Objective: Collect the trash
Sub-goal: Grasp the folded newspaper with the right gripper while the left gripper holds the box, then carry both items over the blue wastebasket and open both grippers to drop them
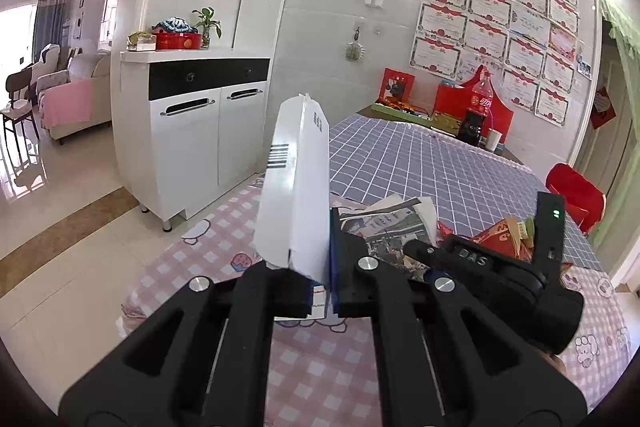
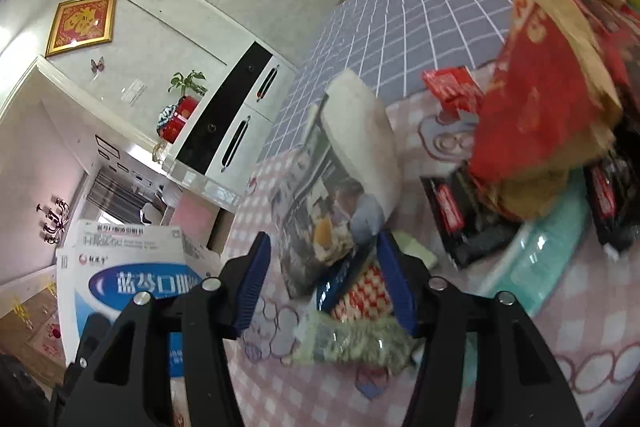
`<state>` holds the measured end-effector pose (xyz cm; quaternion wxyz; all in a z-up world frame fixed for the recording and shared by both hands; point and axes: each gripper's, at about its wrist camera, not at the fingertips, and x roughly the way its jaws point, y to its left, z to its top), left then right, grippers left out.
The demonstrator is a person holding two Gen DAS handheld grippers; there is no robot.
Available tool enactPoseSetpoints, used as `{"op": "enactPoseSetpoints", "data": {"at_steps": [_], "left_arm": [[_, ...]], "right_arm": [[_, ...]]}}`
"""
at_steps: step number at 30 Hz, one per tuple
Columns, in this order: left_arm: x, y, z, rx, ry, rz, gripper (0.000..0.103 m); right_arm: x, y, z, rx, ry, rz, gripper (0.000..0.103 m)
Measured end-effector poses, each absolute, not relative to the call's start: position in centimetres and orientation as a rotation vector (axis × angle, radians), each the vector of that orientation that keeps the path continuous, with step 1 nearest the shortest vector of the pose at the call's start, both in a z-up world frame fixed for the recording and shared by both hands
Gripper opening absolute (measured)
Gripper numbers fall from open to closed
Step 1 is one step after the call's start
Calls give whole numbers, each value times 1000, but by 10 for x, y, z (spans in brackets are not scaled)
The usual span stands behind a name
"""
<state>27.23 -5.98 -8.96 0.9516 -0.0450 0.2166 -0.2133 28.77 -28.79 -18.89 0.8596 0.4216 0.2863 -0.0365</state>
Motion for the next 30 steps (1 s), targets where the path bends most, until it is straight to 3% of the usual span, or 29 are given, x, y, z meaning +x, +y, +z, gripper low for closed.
{"op": "enactPoseSetpoints", "data": {"at_steps": [9, 13, 19, 30], "left_arm": [[290, -78, -89, -74, 453, -442, 6], [299, -84, -93, -73, 464, -447, 6], [302, -80, -93, -88, 456, -437, 6], [280, -8, -69, -206, 388, -355, 6]], "right_arm": [[312, -296, -201, 961, 565, -66, 55], [322, -299, -200, 960, 535, -40, 22], [324, -286, -179, 866, 474, 7, 8], [298, -199, -102, 561, 386, 168, 7]]}}
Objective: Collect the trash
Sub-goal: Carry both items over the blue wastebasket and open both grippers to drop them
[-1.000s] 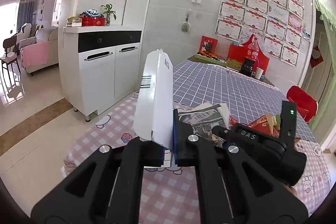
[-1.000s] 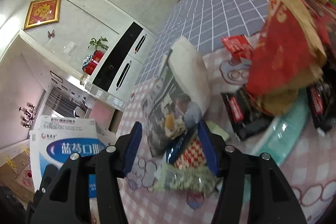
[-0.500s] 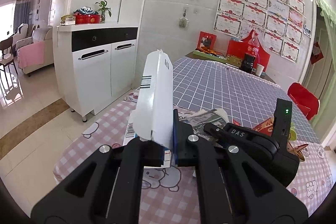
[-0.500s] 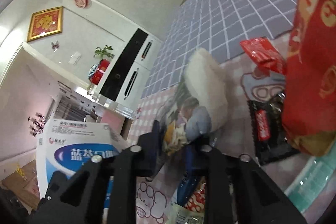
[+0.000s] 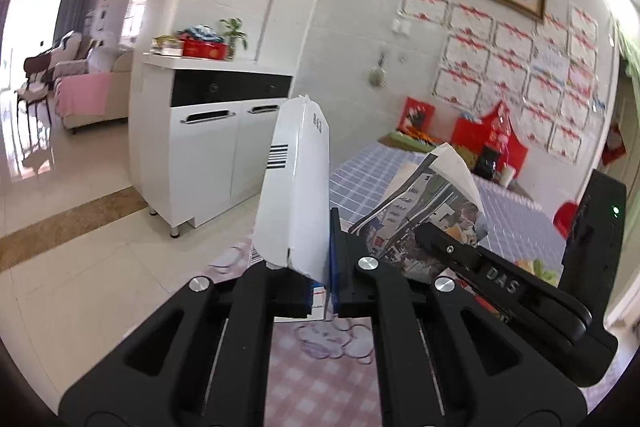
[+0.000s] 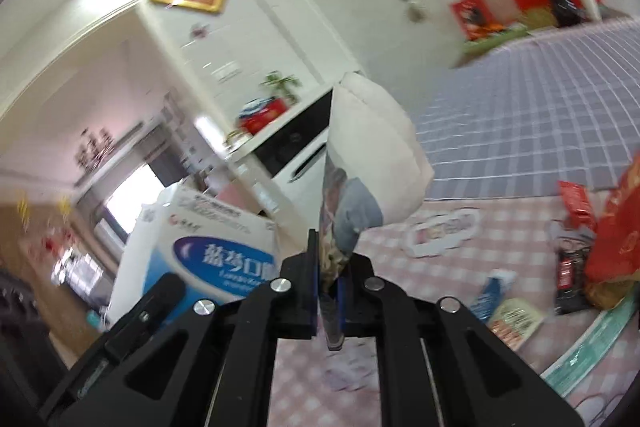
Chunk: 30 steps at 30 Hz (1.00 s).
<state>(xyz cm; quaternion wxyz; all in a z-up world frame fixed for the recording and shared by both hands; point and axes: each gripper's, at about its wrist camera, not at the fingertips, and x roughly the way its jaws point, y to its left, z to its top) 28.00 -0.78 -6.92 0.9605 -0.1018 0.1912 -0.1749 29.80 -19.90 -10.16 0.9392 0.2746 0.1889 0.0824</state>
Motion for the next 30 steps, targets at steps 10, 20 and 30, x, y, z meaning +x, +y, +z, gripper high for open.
{"op": "enactPoseSetpoints", "data": {"at_steps": [10, 20, 30], "left_arm": [[252, 116, -83, -268, 412, -131, 6], [273, 230, -156, -354, 614, 85, 6], [316, 280, -271, -455, 885, 174, 6]], "right_arm": [[305, -59, -102, 409, 510, 449, 7], [329, 80, -170, 209, 729, 591, 7], [365, 139, -265, 73, 949, 571, 7]]}}
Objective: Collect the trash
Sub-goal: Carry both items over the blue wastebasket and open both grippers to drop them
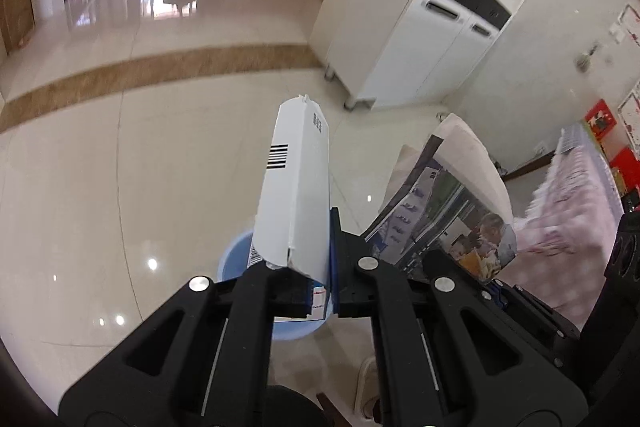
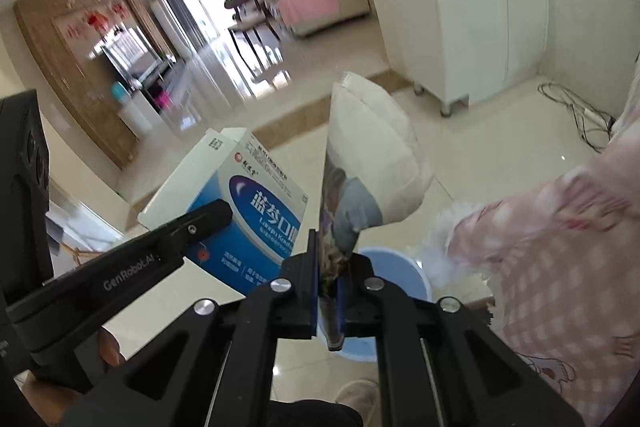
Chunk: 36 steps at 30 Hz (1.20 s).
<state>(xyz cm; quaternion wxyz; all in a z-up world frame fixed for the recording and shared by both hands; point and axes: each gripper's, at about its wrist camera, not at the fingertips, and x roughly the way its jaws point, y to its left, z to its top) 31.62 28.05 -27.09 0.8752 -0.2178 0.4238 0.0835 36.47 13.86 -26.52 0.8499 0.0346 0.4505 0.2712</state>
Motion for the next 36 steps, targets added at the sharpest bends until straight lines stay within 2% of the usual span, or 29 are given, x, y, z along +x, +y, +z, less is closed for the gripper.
{"op": "enactPoseSetpoints", "data": {"at_steps": [5, 6, 8, 9, 17, 32, 34, 36], "left_arm": [[338, 280, -296, -481, 953, 165, 9], [343, 280, -301, -490, 982, 166, 13], [347, 283, -309, -498, 1016, 178, 36], [346, 285, -312, -498, 1019, 191, 60], [337, 291, -318, -474, 1031, 226, 61], [333, 295, -302, -462, 999, 237, 61], [331, 297, -300, -464, 992, 249, 61], [328, 297, -298, -465, 987, 262, 61]], "right_arm": [[379, 141, -291, 61, 1010, 551, 7], [382, 141, -295, 62, 1020, 547, 7], [383, 140, -302, 60, 1034, 539, 7], [386, 142, -305, 60, 1042, 538, 7], [383, 155, -321, 63, 1078, 542, 7], [382, 159, -317, 68, 1067, 548, 8], [385, 160, -315, 77, 1047, 557, 10], [386, 161, -313, 64, 1032, 552, 24]]}}
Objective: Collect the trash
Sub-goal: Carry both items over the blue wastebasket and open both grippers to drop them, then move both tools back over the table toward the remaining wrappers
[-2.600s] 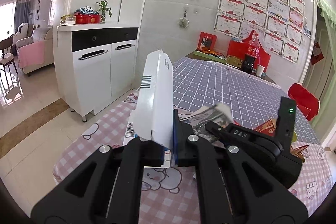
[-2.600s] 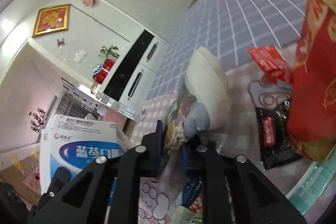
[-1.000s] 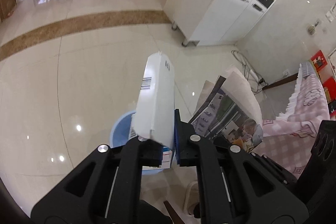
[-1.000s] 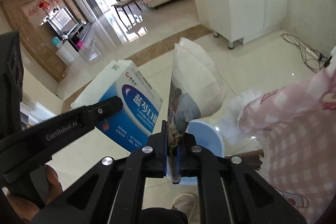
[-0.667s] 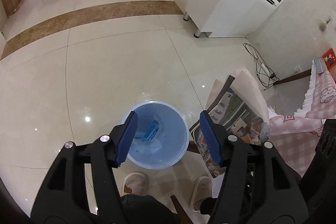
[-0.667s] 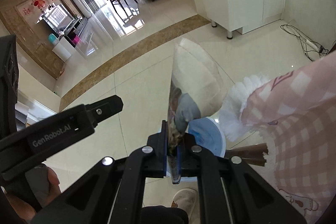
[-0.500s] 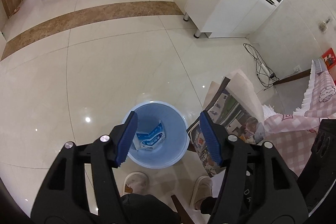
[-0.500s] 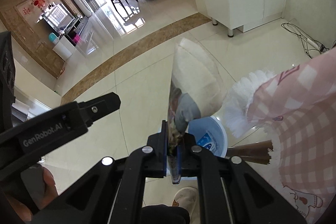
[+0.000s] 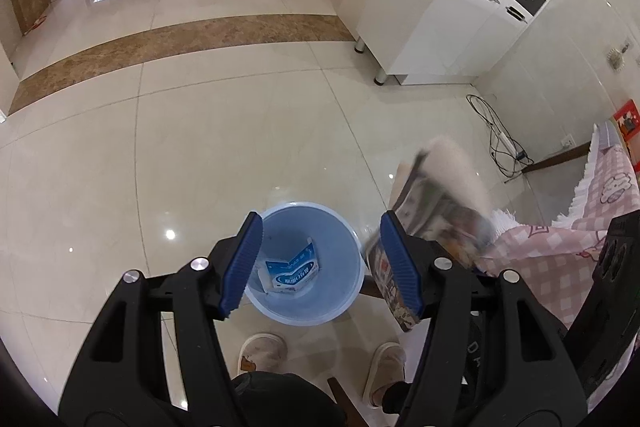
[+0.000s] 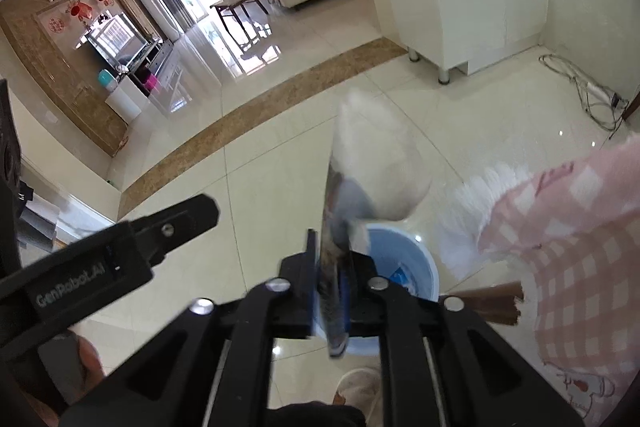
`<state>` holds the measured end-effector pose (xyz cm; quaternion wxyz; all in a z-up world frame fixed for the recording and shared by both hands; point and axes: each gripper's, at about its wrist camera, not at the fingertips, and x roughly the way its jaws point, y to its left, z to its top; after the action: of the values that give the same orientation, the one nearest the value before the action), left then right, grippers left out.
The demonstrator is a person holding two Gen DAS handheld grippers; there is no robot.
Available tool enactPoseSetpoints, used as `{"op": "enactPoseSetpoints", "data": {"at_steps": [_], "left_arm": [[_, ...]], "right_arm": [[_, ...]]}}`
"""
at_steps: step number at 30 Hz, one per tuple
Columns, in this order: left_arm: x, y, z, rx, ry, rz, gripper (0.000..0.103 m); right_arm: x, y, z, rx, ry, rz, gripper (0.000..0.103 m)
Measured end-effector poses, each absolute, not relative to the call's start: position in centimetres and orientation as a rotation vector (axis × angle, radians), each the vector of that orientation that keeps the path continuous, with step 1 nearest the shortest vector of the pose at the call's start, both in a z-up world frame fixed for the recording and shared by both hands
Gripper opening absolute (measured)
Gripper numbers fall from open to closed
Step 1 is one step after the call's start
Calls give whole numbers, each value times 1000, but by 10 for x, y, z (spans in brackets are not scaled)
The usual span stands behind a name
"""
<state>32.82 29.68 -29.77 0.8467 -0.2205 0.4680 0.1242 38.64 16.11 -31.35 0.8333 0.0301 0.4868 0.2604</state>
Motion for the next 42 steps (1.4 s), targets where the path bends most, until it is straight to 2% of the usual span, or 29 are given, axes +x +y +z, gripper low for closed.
{"op": "enactPoseSetpoints", "data": {"at_steps": [1, 2, 9, 15, 20, 28, 32, 37, 42], "left_arm": [[327, 298, -296, -467, 984, 267, 61], [327, 298, -293, -465, 982, 272, 61], [320, 284, -267, -432, 941, 271, 61], [302, 258, -219, -386, 835, 255, 61], [282, 220, -166, -322, 723, 204, 62], [251, 137, -113, -217, 612, 67, 66], [243, 89, -101, -175, 590, -20, 67], [234, 22, -94, -124, 577, -93, 74], [227, -32, -96, -90, 601, -164, 75]], "right_arm": [[388, 160, -314, 60, 1031, 547, 34], [388, 159, -313, 62, 1027, 540, 35], [383, 139, -287, 88, 978, 499, 37], [364, 107, -229, 99, 857, 463, 44], [330, 63, -167, 121, 706, 433, 51], [280, -38, -114, 165, 574, 286, 59], [254, -93, -105, 178, 539, 194, 61], [225, -163, -103, 237, 530, 107, 64], [205, -207, -110, 287, 543, 37, 65]]}}
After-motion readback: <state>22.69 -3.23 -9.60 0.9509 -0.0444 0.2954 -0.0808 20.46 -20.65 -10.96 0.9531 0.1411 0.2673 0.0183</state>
